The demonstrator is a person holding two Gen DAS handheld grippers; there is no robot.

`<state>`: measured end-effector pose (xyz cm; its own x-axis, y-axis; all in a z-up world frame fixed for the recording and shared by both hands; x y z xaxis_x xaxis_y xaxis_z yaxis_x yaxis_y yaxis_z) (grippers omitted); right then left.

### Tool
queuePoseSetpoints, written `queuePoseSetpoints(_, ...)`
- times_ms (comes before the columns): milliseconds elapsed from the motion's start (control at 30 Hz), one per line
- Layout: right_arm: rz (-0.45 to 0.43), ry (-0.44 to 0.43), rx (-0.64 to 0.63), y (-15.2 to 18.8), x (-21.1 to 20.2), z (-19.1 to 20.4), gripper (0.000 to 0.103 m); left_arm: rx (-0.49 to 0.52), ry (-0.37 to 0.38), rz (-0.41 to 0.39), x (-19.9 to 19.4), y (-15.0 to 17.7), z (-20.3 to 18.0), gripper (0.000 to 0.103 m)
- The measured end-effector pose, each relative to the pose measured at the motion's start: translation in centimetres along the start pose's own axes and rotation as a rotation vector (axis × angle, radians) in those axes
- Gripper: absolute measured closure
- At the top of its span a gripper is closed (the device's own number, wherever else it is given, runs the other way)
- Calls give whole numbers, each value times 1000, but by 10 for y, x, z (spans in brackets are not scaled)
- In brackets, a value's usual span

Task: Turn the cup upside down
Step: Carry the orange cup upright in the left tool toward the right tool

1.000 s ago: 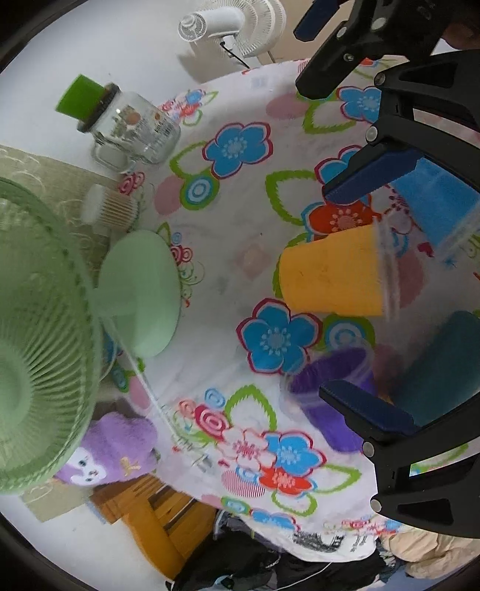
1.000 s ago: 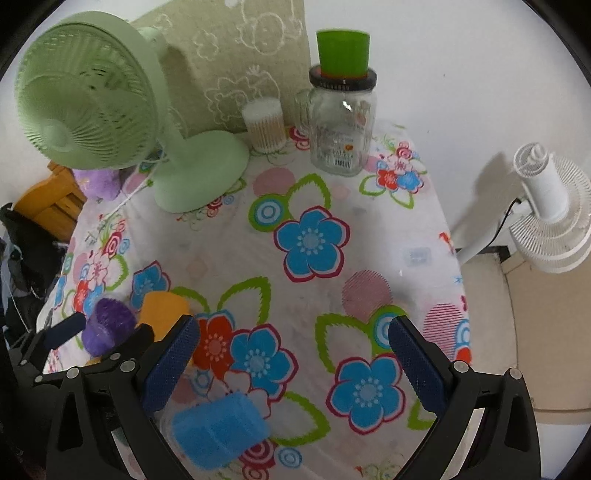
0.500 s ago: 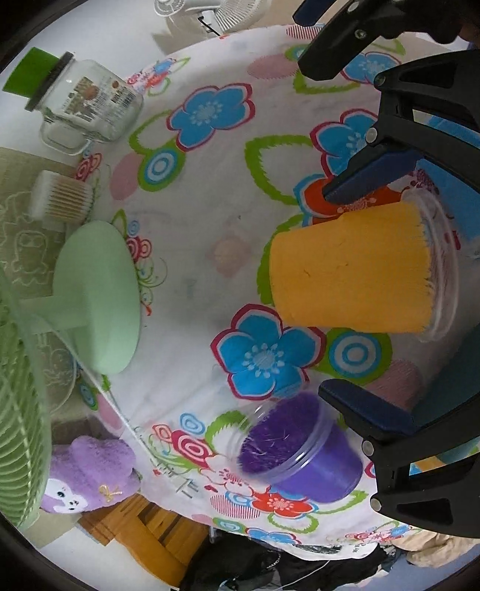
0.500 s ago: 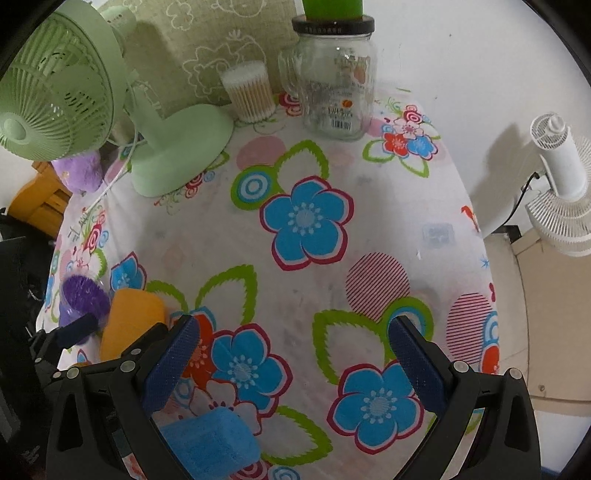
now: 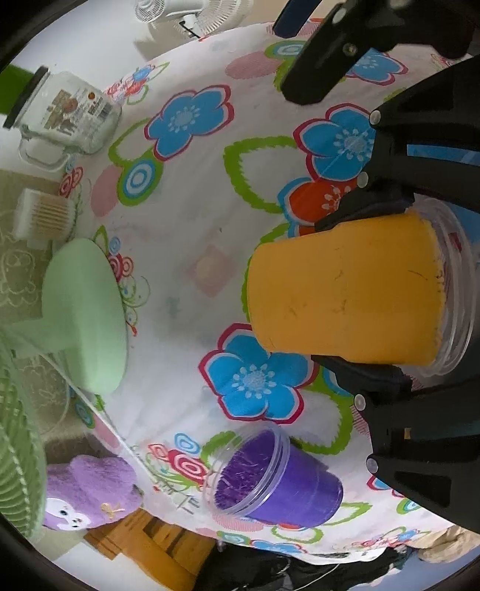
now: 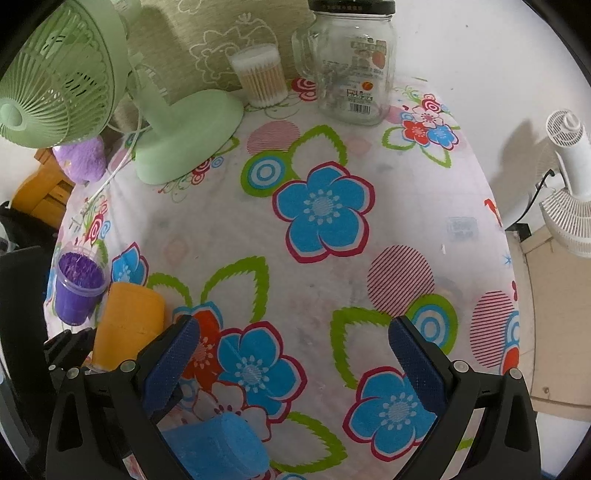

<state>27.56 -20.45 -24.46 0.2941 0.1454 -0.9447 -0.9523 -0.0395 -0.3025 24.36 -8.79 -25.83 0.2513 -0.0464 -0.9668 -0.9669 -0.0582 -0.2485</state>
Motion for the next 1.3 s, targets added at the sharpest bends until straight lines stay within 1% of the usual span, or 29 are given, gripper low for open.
queuePoseSetpoints(200,-8,-5,1,2,-11,4,0,6,11,-14,-18,0,5,40)
queuePoseSetpoints(367,-26,-11,-1,3,-30,10,0,26,-25,-39,-40,-5,6,40)
queuePoseSetpoints(567,-54,-23,-8,9,-59,21,0,33,-21,-69,-75,1,10,40)
queuePoseSetpoints(733,-69,-41,-20,20,-82,34,0,35,4,-82,-101,18,12,40)
queuePoseSetpoints(867,-80,-48,-28,34,-97,42,0,50,3,-83,-116,33,16,40)
queuePoseSetpoints(1133,-91,-49,-47,64,-119,56,0,65,18,-93,-144,66,22,40)
queuePoseSetpoints(1300,-93,-47,-61,84,-128,62,0,71,27,-95,-153,87,25,40)
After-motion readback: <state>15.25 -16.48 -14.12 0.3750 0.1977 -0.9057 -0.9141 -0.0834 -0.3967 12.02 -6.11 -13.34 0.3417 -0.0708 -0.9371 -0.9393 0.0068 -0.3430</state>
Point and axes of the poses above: each gripper's, at about its wrist camera, not at the fingertips, and x roughly the way its jaws point, z to its left, y to its underside, the point moved 7 cm from there along x, roughly the way its jaws point, and after that the axes turned 4 degrees about y, right-handed, at the moved point
